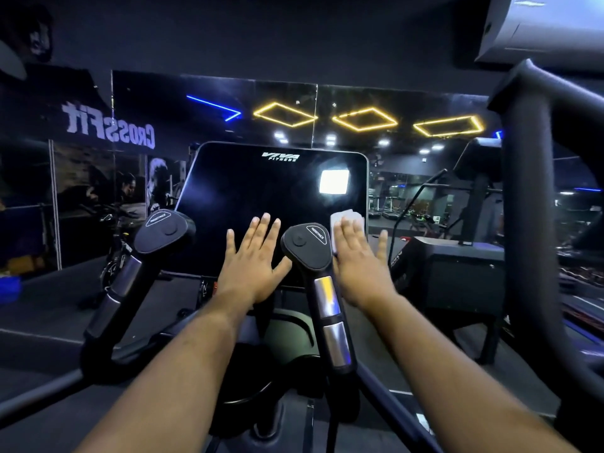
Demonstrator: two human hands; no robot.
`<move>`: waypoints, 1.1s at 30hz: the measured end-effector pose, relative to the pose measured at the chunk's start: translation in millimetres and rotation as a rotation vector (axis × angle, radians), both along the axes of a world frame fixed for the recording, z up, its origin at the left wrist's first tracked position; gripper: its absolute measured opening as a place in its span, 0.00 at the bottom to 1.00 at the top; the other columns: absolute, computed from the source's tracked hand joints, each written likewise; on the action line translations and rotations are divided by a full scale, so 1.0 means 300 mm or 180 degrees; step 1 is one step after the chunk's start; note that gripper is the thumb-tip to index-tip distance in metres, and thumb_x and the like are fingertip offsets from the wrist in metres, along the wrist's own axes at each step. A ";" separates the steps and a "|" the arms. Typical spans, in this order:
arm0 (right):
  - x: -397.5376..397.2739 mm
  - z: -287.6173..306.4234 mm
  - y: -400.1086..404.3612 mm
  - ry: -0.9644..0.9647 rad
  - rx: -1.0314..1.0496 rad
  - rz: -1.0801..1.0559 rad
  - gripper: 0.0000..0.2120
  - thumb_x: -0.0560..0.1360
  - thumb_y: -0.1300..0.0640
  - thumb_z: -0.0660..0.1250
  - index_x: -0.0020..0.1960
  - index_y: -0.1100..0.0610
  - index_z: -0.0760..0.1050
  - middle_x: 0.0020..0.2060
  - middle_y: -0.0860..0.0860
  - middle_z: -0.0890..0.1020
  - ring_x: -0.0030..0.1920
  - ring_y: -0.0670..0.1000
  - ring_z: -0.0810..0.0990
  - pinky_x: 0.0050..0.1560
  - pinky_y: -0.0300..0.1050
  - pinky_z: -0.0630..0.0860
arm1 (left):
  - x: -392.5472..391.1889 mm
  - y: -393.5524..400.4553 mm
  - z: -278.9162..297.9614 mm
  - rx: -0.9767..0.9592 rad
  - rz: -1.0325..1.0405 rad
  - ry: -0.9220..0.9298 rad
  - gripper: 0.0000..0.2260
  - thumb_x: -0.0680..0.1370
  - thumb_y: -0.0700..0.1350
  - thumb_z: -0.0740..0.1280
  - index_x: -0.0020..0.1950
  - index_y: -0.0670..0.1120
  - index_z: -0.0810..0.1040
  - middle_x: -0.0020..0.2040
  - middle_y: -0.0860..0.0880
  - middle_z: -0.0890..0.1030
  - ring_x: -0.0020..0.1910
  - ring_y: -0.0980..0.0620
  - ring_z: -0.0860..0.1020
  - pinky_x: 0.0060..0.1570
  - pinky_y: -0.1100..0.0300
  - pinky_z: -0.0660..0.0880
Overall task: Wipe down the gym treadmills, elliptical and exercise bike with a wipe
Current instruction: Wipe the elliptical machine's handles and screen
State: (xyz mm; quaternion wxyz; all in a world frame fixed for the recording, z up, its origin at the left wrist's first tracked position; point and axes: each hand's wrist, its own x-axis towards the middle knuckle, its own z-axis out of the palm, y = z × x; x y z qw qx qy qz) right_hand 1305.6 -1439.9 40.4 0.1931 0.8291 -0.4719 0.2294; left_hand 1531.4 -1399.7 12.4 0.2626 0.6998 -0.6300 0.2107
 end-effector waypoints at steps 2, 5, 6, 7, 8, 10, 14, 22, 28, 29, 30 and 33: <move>0.054 -0.061 0.063 0.0310 -0.0045 0.0471 0.36 0.79 0.38 0.37 0.83 0.50 0.38 0.82 0.50 0.40 0.80 0.50 0.33 0.74 0.69 0.30 | 0.002 -0.001 0.002 0.0010 0.0008 0.0005 0.35 0.80 0.65 0.45 0.82 0.55 0.34 0.81 0.55 0.32 0.79 0.56 0.31 0.77 0.41 0.32; 0.061 -0.043 0.067 0.0638 -0.0146 0.0868 0.32 0.83 0.40 0.47 0.83 0.47 0.41 0.82 0.48 0.44 0.81 0.47 0.36 0.75 0.68 0.29 | 0.001 0.001 0.008 0.0135 -0.0022 0.0058 0.36 0.81 0.64 0.45 0.81 0.51 0.29 0.81 0.56 0.30 0.78 0.58 0.29 0.77 0.42 0.31; 0.051 0.000 0.025 0.0643 -0.0245 0.0680 0.32 0.82 0.39 0.44 0.83 0.46 0.41 0.82 0.48 0.44 0.81 0.47 0.38 0.74 0.69 0.30 | -0.002 0.003 0.009 0.0180 -0.0019 0.0055 0.37 0.81 0.63 0.45 0.80 0.50 0.28 0.80 0.56 0.29 0.78 0.58 0.28 0.77 0.42 0.31; 0.038 0.063 -0.028 0.0477 -0.0302 0.0420 0.32 0.82 0.38 0.41 0.83 0.46 0.41 0.83 0.48 0.45 0.81 0.47 0.41 0.74 0.71 0.30 | -0.003 0.006 0.015 0.0204 -0.0009 0.0042 0.37 0.81 0.63 0.45 0.79 0.50 0.27 0.80 0.55 0.28 0.77 0.58 0.28 0.77 0.42 0.30; 0.018 0.132 -0.082 0.0183 -0.0234 0.0097 0.31 0.82 0.38 0.39 0.83 0.46 0.42 0.83 0.49 0.46 0.82 0.48 0.43 0.73 0.72 0.30 | -0.005 0.010 0.016 0.0229 -0.0006 0.0037 0.37 0.81 0.64 0.45 0.79 0.50 0.26 0.79 0.55 0.27 0.77 0.57 0.27 0.77 0.42 0.30; -0.010 0.267 -0.185 -0.0592 0.0068 -0.0334 0.31 0.83 0.38 0.39 0.83 0.47 0.40 0.83 0.51 0.49 0.82 0.51 0.48 0.72 0.73 0.29 | 0.000 0.013 0.024 0.0201 -0.0020 0.0024 0.37 0.81 0.66 0.45 0.79 0.51 0.27 0.78 0.55 0.26 0.77 0.57 0.27 0.77 0.43 0.29; 0.034 0.327 -0.271 -0.1387 0.0021 -0.0483 0.33 0.83 0.42 0.45 0.83 0.52 0.39 0.81 0.56 0.58 0.82 0.52 0.48 0.72 0.74 0.31 | 0.009 0.009 0.020 0.0087 -0.0036 0.0030 0.41 0.72 0.69 0.36 0.81 0.52 0.29 0.78 0.56 0.26 0.76 0.59 0.25 0.76 0.44 0.28; 0.046 0.282 -0.265 -0.1107 -0.0180 -0.0218 0.31 0.85 0.40 0.44 0.83 0.50 0.42 0.83 0.51 0.44 0.81 0.52 0.38 0.74 0.75 0.40 | 0.008 0.000 0.014 0.0024 0.0027 -0.0025 0.42 0.70 0.70 0.34 0.81 0.53 0.31 0.80 0.57 0.28 0.76 0.59 0.26 0.76 0.45 0.28; 0.069 0.275 -0.255 -0.0639 -0.0460 -0.0272 0.32 0.84 0.38 0.44 0.83 0.50 0.42 0.79 0.50 0.30 0.78 0.54 0.26 0.72 0.75 0.32 | 0.008 0.006 0.012 -0.0004 -0.0039 0.0035 0.42 0.71 0.70 0.34 0.81 0.53 0.32 0.80 0.56 0.29 0.77 0.59 0.27 0.77 0.44 0.30; 0.067 0.278 -0.255 -0.0540 -0.0535 -0.0349 0.33 0.83 0.36 0.44 0.83 0.51 0.41 0.79 0.50 0.29 0.77 0.54 0.25 0.71 0.74 0.30 | 0.008 0.007 0.012 0.0004 -0.0031 0.0031 0.42 0.71 0.70 0.34 0.81 0.53 0.32 0.80 0.56 0.29 0.77 0.59 0.27 0.77 0.44 0.30; 0.069 0.277 -0.253 -0.0423 -0.0625 -0.0425 0.35 0.83 0.35 0.43 0.83 0.52 0.40 0.79 0.50 0.28 0.77 0.54 0.24 0.70 0.75 0.29 | 0.006 0.008 0.012 0.0002 -0.0033 0.0035 0.42 0.71 0.70 0.33 0.81 0.53 0.32 0.80 0.56 0.29 0.77 0.59 0.27 0.77 0.44 0.30; 0.096 0.267 -0.236 -0.0165 -0.0798 -0.0534 0.36 0.83 0.36 0.41 0.83 0.56 0.40 0.79 0.50 0.29 0.77 0.54 0.24 0.71 0.77 0.31 | 0.005 0.009 0.013 0.0014 0.0010 -0.0013 0.42 0.71 0.70 0.33 0.81 0.53 0.31 0.80 0.56 0.29 0.77 0.58 0.26 0.77 0.44 0.30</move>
